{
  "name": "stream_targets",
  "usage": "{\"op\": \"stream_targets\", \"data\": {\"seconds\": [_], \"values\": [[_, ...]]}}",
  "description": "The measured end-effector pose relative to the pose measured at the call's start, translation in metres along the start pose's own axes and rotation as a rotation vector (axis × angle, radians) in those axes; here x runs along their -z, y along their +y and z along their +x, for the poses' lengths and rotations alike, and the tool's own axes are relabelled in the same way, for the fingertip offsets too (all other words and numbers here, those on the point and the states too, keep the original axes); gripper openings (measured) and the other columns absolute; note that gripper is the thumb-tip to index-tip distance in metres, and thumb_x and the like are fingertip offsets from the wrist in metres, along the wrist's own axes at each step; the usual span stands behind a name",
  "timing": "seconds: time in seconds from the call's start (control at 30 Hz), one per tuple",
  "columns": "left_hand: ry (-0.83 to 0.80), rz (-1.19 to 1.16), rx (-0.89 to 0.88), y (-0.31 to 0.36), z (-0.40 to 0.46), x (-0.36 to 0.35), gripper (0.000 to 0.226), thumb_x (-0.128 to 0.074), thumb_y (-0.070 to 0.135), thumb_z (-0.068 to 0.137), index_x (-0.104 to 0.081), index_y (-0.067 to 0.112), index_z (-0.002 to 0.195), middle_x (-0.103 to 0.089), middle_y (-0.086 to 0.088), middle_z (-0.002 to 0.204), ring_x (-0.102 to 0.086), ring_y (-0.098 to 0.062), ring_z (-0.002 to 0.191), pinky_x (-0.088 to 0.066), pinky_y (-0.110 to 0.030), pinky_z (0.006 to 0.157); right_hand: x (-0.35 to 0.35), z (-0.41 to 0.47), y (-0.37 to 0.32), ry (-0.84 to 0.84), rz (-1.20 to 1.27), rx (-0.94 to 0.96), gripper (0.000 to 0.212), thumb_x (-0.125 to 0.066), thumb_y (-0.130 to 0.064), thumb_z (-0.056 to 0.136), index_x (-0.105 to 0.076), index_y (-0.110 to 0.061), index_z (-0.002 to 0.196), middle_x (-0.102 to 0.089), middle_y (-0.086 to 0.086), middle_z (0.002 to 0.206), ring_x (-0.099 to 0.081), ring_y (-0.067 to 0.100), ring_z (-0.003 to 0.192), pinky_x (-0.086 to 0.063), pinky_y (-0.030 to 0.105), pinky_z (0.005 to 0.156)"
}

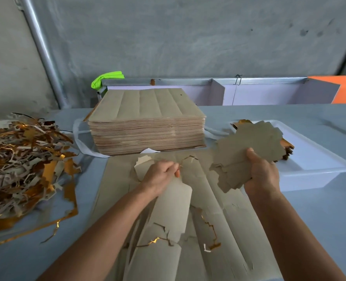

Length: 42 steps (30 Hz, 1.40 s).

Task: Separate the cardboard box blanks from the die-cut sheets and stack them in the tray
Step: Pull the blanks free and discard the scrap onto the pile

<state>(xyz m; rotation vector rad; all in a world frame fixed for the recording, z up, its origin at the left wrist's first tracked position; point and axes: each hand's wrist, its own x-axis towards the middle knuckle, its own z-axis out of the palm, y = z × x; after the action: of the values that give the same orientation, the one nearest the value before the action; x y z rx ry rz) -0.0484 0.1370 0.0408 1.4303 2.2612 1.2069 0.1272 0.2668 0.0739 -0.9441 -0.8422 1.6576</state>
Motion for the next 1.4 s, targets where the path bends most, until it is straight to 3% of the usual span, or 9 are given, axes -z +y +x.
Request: {"op": "stream_targets", "data": {"seconds": [0.1,0.33,0.57,0.77,0.83,0.93,1.1,1.2,1.4], "values": [[0.085,-0.026,0.022,-0.008,0.000,0.007,0.038,-0.041,0.017,0.100,-0.055,0.015,0.066,-0.067,-0.012,0.090,-0.060,-0.022,0.091,-0.039,-0.027,0.081,0.006,0.002,0.003,-0.002,-0.078,-0.004,0.013,-0.068,-0.021,0.086,-0.057,-0.024,0.091,-0.061,-0.006,0.086,-0.058,0.011,0.077,-0.041,0.028,0.053],[0.264,-0.097,-0.103,-0.009,0.000,0.026,0.034,-0.040,0.018,0.101,-0.051,0.013,0.069,-0.049,0.003,0.068,-0.045,-0.013,0.068,-0.034,-0.021,0.067,0.003,-0.003,-0.004,-0.231,-0.379,-0.253,0.013,-0.074,-0.010,0.076,-0.065,-0.012,0.086,-0.070,0.011,0.085,-0.066,0.029,0.080,-0.053,0.039,0.066],[0.300,-0.424,-0.131,0.013,0.000,0.026,0.036,-0.037,0.018,0.102,-0.051,0.015,0.068,-0.056,-0.001,0.074,-0.049,-0.004,0.072,-0.038,-0.011,0.070,-0.032,-0.033,0.011,-0.580,-0.651,-0.170,0.012,-0.071,-0.008,0.081,-0.067,-0.007,0.092,-0.072,0.004,0.069,-0.068,0.013,0.054,-0.051,0.022,0.042],[0.508,-0.093,-0.181,0.011,0.004,0.018,0.029,-0.044,0.010,0.099,-0.052,0.008,0.071,-0.051,0.003,0.065,-0.048,-0.008,0.063,-0.037,-0.019,0.065,-0.041,-0.046,0.025,-0.630,-0.411,-0.305,0.036,-0.069,-0.015,0.083,-0.061,-0.004,0.117,-0.070,0.015,0.105,-0.067,0.031,0.097,-0.054,0.044,0.087],[0.584,0.084,-0.196,0.007,0.003,0.017,0.025,-0.047,0.008,0.097,-0.054,-0.002,0.075,-0.057,-0.009,0.070,-0.053,-0.027,0.066,-0.040,-0.034,0.066,-0.039,-0.048,0.029,-0.630,-0.343,-0.305,0.035,-0.070,-0.025,0.083,-0.063,-0.007,0.113,-0.071,0.013,0.105,-0.068,0.029,0.097,-0.054,0.043,0.088],[0.600,0.207,-0.283,0.010,0.002,0.011,0.026,-0.049,0.012,0.095,-0.054,-0.004,0.075,-0.058,-0.016,0.074,-0.054,-0.032,0.067,-0.037,-0.036,0.063,-0.039,-0.056,0.039,-0.732,-0.371,-0.199,0.020,-0.075,-0.013,0.075,-0.071,-0.010,0.094,-0.074,0.011,0.091,-0.072,0.024,0.081,-0.059,0.032,0.066],[0.673,0.041,-0.158,0.004,0.006,0.018,0.032,-0.042,0.019,0.099,-0.053,-0.003,0.078,-0.060,-0.012,0.070,-0.055,-0.031,0.068,-0.031,-0.031,0.058,-0.036,-0.049,0.045,-0.505,-0.289,-0.199,0.014,-0.077,0.000,0.072,-0.070,-0.011,0.073,-0.073,0.005,0.069,-0.070,0.016,0.057,-0.053,0.025,0.045],[0.718,0.078,-0.022,-0.013,0.006,0.027,0.031,-0.038,0.019,0.101,-0.055,-0.002,0.085,-0.065,-0.020,0.078,-0.059,-0.037,0.076,-0.046,-0.040,0.065,-0.028,-0.042,0.044,-0.392,-0.260,-0.250,0.016,-0.080,-0.006,0.070,-0.068,-0.012,0.079,-0.072,0.003,0.065,-0.068,0.015,0.052,-0.051,0.023,0.041],[0.620,0.171,0.147,-0.037,-0.004,0.038,0.031,-0.037,0.021,0.101,-0.059,0.000,0.092,-0.066,-0.018,0.079,-0.061,-0.036,0.079,-0.048,-0.044,0.072,-0.015,-0.029,0.040,-0.232,-0.207,-0.265,0.025,-0.080,-0.013,0.070,-0.065,-0.013,0.090,-0.073,0.006,0.075,-0.068,0.025,0.072,-0.052,0.034,0.058]]}}
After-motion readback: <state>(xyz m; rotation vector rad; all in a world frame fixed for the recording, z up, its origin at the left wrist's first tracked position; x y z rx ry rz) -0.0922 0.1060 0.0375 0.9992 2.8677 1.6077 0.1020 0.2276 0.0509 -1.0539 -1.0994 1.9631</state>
